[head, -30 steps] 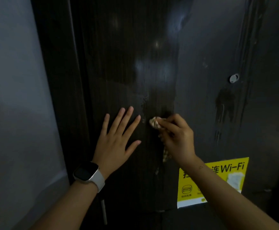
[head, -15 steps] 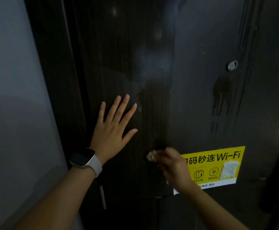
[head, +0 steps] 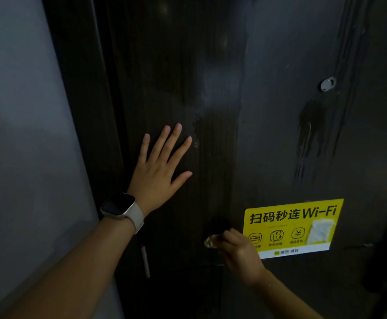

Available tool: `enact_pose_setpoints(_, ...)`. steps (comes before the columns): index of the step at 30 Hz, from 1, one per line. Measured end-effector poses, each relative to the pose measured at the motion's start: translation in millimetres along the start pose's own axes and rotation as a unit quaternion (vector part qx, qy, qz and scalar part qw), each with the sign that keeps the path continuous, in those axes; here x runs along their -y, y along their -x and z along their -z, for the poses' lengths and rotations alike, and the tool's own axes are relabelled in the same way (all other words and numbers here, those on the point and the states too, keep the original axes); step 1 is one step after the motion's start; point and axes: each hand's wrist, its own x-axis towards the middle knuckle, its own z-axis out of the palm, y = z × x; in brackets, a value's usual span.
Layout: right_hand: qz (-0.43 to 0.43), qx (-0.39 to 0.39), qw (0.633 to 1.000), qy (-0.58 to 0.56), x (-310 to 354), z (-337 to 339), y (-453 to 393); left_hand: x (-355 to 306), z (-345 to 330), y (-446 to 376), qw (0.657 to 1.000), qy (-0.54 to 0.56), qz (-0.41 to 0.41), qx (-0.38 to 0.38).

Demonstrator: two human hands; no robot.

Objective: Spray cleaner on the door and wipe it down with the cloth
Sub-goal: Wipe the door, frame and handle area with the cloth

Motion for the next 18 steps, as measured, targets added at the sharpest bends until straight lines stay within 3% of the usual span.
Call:
enact_pose_setpoints(3, -0.05, -0.032, 0.998, -0.017, -8, 23, -17, 2, 11, 1, 0.999, 0.037, -0.008, 0.016)
enact_pose_setpoints(5, -0.129, -0.127, 0.982, -0.049, -13, 51, -44, 7, 21, 4, 0.998, 0.06, -0.018, 0.013)
enact_pose_setpoints(8, -0.216, -0.298, 0.926, -0.079, -15, 83, -81, 22, 33, 11, 0.997, 0.068, -0.004, -0.02)
enact_pose_setpoints(10, -0.216, -0.328, 0.916, -0.084, -7, 77, -90, 35, 34, 18, 0.996, 0.062, 0.03, -0.048)
enact_pose_setpoints(12, -0.165, -0.28, 0.943, -0.067, 5, 49, -79, 48, 32, 24, 0.992, 0.062, 0.085, -0.067)
enact_pose_setpoints(15, -0.034, -0.139, 0.989, -0.045, 21, 8, -57, 61, 31, 28, 0.981, 0.073, 0.164, -0.072)
enact_pose_setpoints(18, 0.085, -0.029, 0.996, 0.013, 21, 5, -53, 66, 28, 28, 0.982, 0.062, 0.171, -0.058)
